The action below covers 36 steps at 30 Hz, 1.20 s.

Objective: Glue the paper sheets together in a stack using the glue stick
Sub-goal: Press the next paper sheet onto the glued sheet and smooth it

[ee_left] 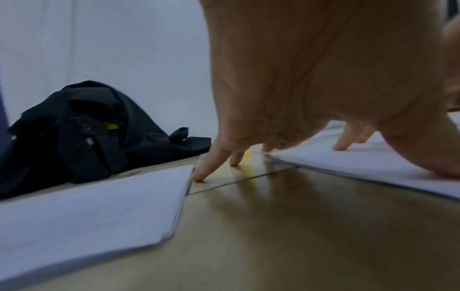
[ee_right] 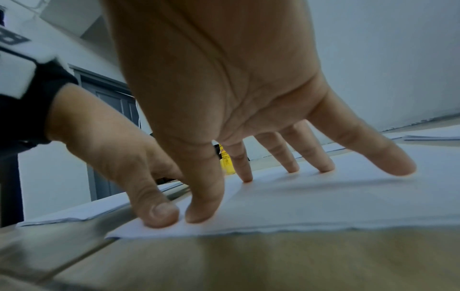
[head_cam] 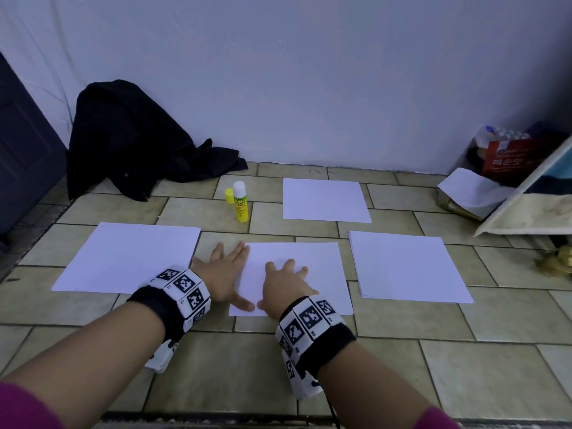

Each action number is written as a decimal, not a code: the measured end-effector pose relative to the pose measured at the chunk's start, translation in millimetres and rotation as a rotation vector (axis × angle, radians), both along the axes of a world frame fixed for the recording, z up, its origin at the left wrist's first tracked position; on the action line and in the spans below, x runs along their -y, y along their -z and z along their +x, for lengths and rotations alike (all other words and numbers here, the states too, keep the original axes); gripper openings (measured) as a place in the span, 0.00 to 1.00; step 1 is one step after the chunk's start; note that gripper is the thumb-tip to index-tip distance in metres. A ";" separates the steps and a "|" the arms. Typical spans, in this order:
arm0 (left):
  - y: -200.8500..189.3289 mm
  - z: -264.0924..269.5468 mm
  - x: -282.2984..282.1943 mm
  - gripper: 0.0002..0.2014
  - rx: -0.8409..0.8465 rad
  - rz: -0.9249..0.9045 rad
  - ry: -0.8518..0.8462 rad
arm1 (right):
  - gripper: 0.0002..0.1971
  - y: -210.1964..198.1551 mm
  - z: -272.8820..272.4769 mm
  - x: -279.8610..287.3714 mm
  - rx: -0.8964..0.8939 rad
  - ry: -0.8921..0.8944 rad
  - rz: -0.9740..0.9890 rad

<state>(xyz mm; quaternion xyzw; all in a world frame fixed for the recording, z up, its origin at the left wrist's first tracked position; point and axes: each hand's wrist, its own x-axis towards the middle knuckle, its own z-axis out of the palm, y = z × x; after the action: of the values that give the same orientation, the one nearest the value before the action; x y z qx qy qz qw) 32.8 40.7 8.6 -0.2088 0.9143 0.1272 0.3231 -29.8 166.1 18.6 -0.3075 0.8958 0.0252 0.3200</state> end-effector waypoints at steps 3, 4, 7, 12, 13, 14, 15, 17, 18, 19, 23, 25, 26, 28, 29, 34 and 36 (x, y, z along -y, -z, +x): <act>-0.1 1.5 -2.3 0.64 0.009 -0.029 0.019 | 0.41 -3.8 1.4 3.0 -0.020 -0.010 0.035; 0.1 2.1 -3.2 0.63 0.001 -0.035 0.028 | 0.41 -5.6 3.0 4.6 -0.041 -0.026 0.056; 2.2 2.2 -4.7 0.62 -0.023 -0.052 0.042 | 0.41 -11.2 8.8 10.1 -0.151 -0.192 0.056; 3.9 3.6 -4.2 0.60 -0.050 -0.036 0.045 | 0.49 -6.1 -2.5 16.3 -0.024 -0.445 -0.115; 3.5 4.1 -3.8 0.61 -0.054 -0.046 0.053 | 0.51 -4.7 -10.0 14.8 -0.014 -0.433 -0.115; 2.9 4.3 -3.8 0.62 -0.051 -0.062 0.063 | 0.52 -2.6 -18.7 12.1 -0.018 -0.415 -0.119; 3.5 4.7 -3.7 0.62 -0.044 -0.075 0.070 | 0.53 -1.7 -27.8 7.3 -0.023 -0.388 -0.130; 5.4 4.7 -3.1 0.62 -0.038 -0.084 0.069 | 0.52 0.8 -45.2 -6.8 -0.025 -0.305 -0.167; 6.8 4.7 -2.3 0.62 -0.043 -0.086 0.068 | 0.50 2.1 -53.3 -14.9 -0.021 -0.255 -0.189; 7.2 5.0 -1.7 0.63 -0.046 -0.085 0.067 | 0.48 3.4 -60.9 -22.5 -0.013 -0.205 -0.209; 9.1 4.9 -1.0 0.63 -0.040 -0.091 0.079 | 0.45 5.3 -87.5 -47.3 -0.027 -0.047 -0.218; 9.5 5.5 -1.0 0.63 -0.040 -0.094 0.081 | 0.46 3.3 -97.6 -54.4 -0.043 0.011 -0.195; 9.8 5.6 -0.9 0.63 -0.045 -0.097 0.083 | 0.46 2.4 -100.8 -56.5 -0.047 0.031 -0.182; 9.6 5.2 -1.1 0.63 -0.051 -0.094 0.082 | 0.47 1.3 -103.8 -57.8 -0.049 0.055 -0.166; 9.6 4.8 -0.9 0.63 -0.055 -0.091 0.080 | 0.48 1.3 -104.3 -56.9 -0.059 0.059 -0.160; 5.6 5.7 -0.2 0.61 -0.054 -0.125 0.107 | 0.51 4.3 -100.2 -48.8 -0.138 0.041 -0.142; 1.8 5.8 2.3 0.55 -0.072 -0.137 0.099 | 0.49 1.8 -94.1 -48.4 -0.238 0.020 -0.088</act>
<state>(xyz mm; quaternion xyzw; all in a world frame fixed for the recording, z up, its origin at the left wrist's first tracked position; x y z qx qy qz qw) 38.7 38.4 6.8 -0.1805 0.9410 0.0555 0.2809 -123.9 214.5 16.8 -0.3069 0.9307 0.0190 0.1981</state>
